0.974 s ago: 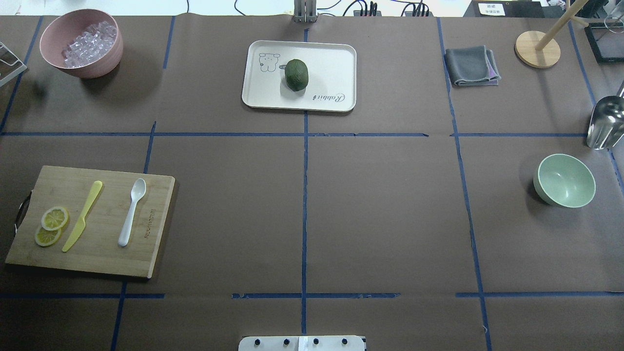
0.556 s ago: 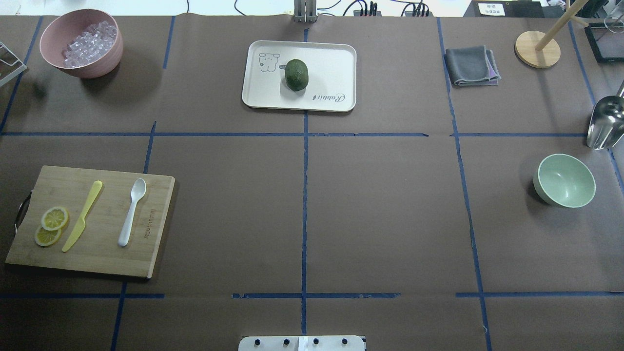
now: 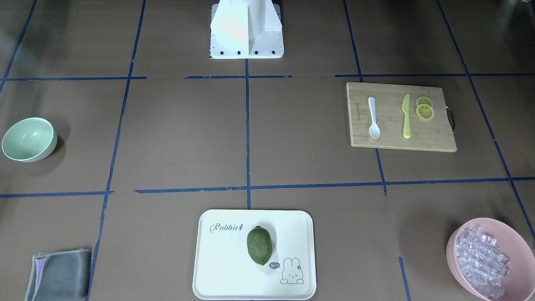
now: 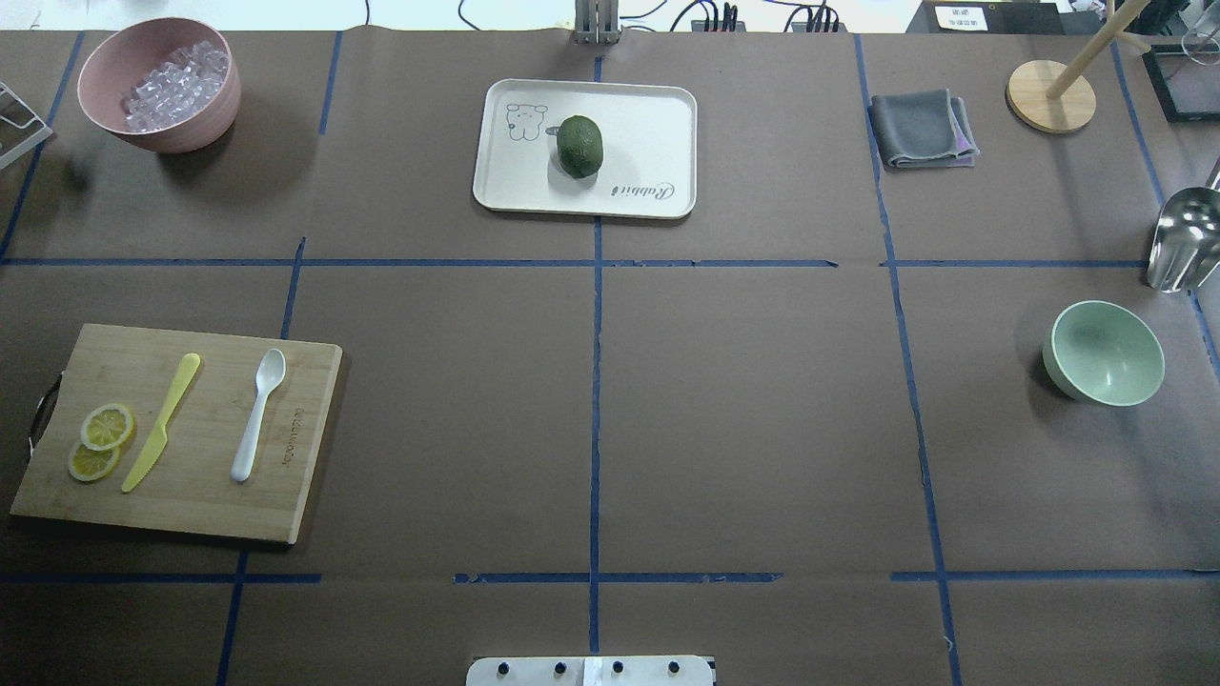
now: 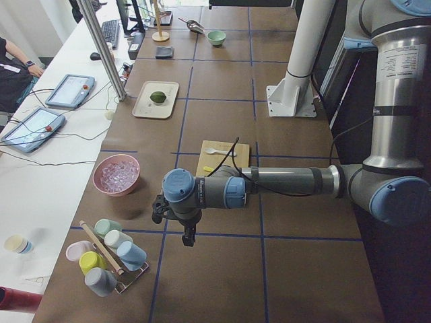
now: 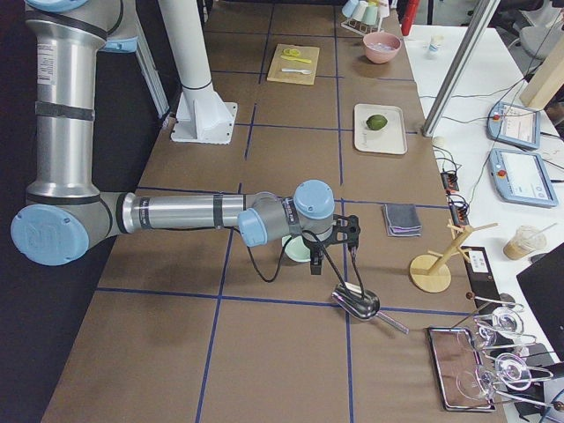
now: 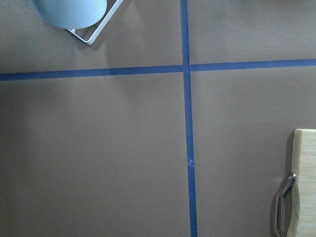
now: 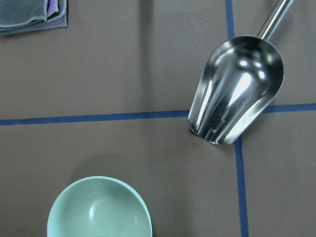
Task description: Place spoon in bowl
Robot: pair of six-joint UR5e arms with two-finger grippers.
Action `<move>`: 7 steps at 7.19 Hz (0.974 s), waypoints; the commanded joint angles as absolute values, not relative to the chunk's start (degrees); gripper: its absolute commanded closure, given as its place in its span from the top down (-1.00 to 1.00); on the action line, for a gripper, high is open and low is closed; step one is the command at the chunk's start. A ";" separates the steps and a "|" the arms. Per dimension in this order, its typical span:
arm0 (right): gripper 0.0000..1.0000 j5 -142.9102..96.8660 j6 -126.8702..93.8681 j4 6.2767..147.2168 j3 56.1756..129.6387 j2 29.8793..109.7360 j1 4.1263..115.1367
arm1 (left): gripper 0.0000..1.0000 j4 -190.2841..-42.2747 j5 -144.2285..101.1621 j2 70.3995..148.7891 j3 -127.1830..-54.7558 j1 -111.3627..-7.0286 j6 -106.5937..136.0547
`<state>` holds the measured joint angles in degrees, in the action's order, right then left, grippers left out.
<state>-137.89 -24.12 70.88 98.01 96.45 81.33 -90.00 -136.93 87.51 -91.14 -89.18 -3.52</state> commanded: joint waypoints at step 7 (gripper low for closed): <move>1.00 -128.68 -37.71 56.95 90.80 97.30 65.31 | 1.00 -90.00 -137.02 87.63 -91.23 -89.38 -3.52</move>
<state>-129.81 -37.58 57.15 91.98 97.54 66.69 -90.00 -137.02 87.59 -91.23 -89.33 -3.51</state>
